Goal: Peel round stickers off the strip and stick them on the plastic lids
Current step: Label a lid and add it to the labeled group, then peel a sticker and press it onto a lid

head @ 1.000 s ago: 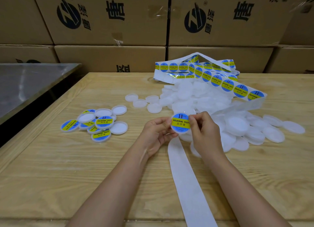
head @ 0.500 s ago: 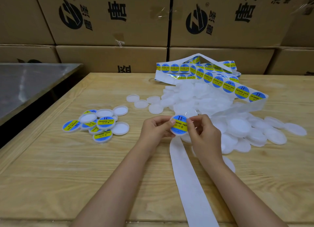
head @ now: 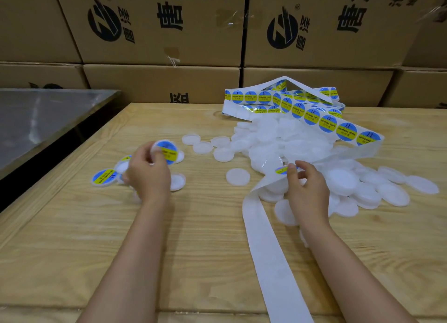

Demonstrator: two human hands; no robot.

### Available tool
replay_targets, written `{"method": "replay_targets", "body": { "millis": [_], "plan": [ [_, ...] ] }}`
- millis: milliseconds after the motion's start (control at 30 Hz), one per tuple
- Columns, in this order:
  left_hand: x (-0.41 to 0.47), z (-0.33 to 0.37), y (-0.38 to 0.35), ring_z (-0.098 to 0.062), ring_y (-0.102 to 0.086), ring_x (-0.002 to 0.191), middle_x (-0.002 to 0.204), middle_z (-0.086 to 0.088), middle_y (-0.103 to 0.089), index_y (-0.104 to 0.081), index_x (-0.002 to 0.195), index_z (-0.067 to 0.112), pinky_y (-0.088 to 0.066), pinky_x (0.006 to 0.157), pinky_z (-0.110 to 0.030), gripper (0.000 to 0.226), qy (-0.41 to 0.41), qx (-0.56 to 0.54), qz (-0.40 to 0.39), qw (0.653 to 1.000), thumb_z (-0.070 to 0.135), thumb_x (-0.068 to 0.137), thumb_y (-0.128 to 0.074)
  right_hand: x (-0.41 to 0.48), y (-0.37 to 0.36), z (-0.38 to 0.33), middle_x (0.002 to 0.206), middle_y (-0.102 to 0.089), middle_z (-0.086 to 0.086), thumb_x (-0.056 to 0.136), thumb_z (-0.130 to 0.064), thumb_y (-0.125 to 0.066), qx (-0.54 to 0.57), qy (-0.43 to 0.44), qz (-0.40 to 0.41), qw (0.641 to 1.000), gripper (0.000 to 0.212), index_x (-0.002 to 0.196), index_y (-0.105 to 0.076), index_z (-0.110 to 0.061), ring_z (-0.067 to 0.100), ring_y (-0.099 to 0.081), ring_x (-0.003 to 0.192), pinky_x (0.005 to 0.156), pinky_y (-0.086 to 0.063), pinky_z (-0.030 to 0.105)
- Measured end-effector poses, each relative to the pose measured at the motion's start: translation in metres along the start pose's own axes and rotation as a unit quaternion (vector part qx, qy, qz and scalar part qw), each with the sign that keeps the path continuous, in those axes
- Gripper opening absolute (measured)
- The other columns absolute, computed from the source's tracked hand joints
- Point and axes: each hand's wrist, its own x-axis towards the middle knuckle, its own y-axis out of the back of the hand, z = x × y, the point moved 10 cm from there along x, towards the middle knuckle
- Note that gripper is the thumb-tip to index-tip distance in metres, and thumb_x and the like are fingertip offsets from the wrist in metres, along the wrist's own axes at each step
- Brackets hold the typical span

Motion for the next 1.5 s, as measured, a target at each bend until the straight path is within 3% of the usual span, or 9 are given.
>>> {"method": "replay_targets", "body": {
  "millis": [100, 233, 533, 667, 800, 967, 1067, 1300, 1500],
  "plan": [
    [0.017, -0.020, 0.027, -0.028, -0.057, 0.100, 0.102, -0.007, -0.069, -0.061, 0.112, 0.018, -0.024, 0.098, -0.038, 0.029, 0.018, 0.156, 0.062, 0.986, 0.021, 0.088, -0.046, 0.001, 0.004, 0.003, 0.105, -0.058, 0.003, 0.092, -0.024, -0.055, -0.002, -0.011, 0.012, 1.000, 0.022, 0.108, -0.062, -0.011, 0.016, -0.051, 0.096, 0.075, -0.032, 0.022],
    [0.019, -0.033, 0.032, -0.032, -0.053, 0.105, 0.107, -0.013, -0.065, -0.061, 0.112, 0.015, -0.024, 0.096, -0.044, 0.031, 0.048, 0.248, 0.065, 0.965, 0.020, 0.087, -0.044, 0.001, 0.002, 0.007, 0.106, -0.060, 0.001, 0.084, -0.009, -0.060, -0.015, -0.018, 0.000, 1.000, 0.021, 0.105, -0.061, -0.014, 0.013, -0.050, 0.092, 0.075, -0.034, 0.023],
    [0.018, -0.044, 0.026, -0.035, -0.040, 0.118, 0.124, -0.019, -0.051, -0.059, 0.119, 0.012, -0.023, 0.097, -0.042, 0.033, 0.064, 0.320, 0.038, 0.944, 0.014, 0.089, -0.046, 0.000, -0.008, 0.006, 0.114, -0.058, 0.016, 0.081, -0.003, -0.059, -0.022, -0.024, -0.044, 0.999, 0.063, 0.138, -0.039, -0.019, 0.024, -0.057, 0.098, 0.086, -0.041, 0.026],
    [0.017, -0.040, 0.026, -0.034, -0.038, 0.119, 0.126, -0.017, -0.050, -0.059, 0.120, 0.013, -0.022, 0.097, -0.043, 0.032, 0.054, 0.319, 0.047, 0.945, 0.016, 0.091, -0.045, 0.001, -0.006, 0.010, 0.105, -0.049, 0.002, 0.081, -0.004, -0.059, -0.012, -0.042, -0.042, 0.998, 0.068, 0.142, -0.035, -0.021, 0.027, -0.053, 0.115, 0.100, -0.040, 0.036],
    [0.009, -0.007, 0.019, -0.032, -0.042, 0.115, 0.122, -0.013, -0.052, -0.060, 0.117, 0.015, -0.023, 0.090, -0.039, 0.031, -0.052, 0.275, 0.071, 0.958, 0.016, 0.089, -0.047, 0.000, -0.003, 0.008, 0.082, -0.051, -0.006, 0.079, -0.002, -0.061, 0.013, -0.041, -0.027, 0.999, 0.066, 0.138, -0.041, -0.022, 0.013, -0.055, 0.076, 0.063, -0.037, 0.012],
    [-0.044, 0.057, -0.031, -0.033, -0.058, 0.097, 0.102, -0.009, -0.066, -0.068, 0.102, 0.010, -0.028, 0.084, -0.039, 0.027, -0.301, 0.202, -0.029, 0.932, 0.002, 0.079, -0.055, -0.002, -0.007, 0.005, 0.104, -0.055, -0.007, 0.080, 0.003, -0.057, 0.063, -0.039, -0.035, 0.997, 0.062, 0.132, -0.045, -0.027, 0.016, -0.058, 0.096, 0.076, -0.045, 0.026],
    [-0.092, 0.081, -0.066, -0.028, -0.063, 0.091, 0.097, -0.007, -0.069, -0.069, 0.099, 0.006, -0.032, 0.083, -0.038, 0.026, -0.384, 0.135, -0.136, 0.903, -0.001, 0.076, -0.057, -0.003, -0.009, 0.002, 0.101, -0.055, -0.010, 0.080, 0.004, -0.055, 0.075, -0.024, -0.040, 0.996, 0.058, 0.128, -0.047, -0.029, 0.015, -0.058, 0.083, 0.066, -0.043, 0.020],
    [-0.159, 0.077, -0.123, -0.016, -0.049, 0.122, 0.136, 0.002, -0.052, -0.051, 0.133, 0.014, -0.026, 0.099, -0.031, 0.046, -0.380, 0.096, -0.383, 0.836, 0.017, 0.087, -0.056, -0.007, -0.019, -0.004, 0.097, -0.056, -0.010, 0.076, 0.008, -0.053, 0.093, -0.005, -0.076, 0.993, 0.054, 0.112, -0.050, -0.033, 0.013, -0.060, 0.079, 0.068, -0.044, 0.013],
    [-0.157, 0.075, -0.126, -0.018, -0.049, 0.121, 0.128, -0.001, -0.058, -0.056, 0.127, 0.011, -0.028, 0.101, -0.025, 0.045, -0.342, 0.058, -0.402, 0.847, 0.006, 0.083, -0.063, -0.017, -0.033, -0.019, 0.091, -0.061, -0.011, 0.082, 0.003, -0.057, 0.131, 0.026, -0.137, 0.982, 0.037, 0.097, -0.057, -0.031, 0.005, -0.063, 0.076, 0.071, -0.049, 0.016]
  ]
}}
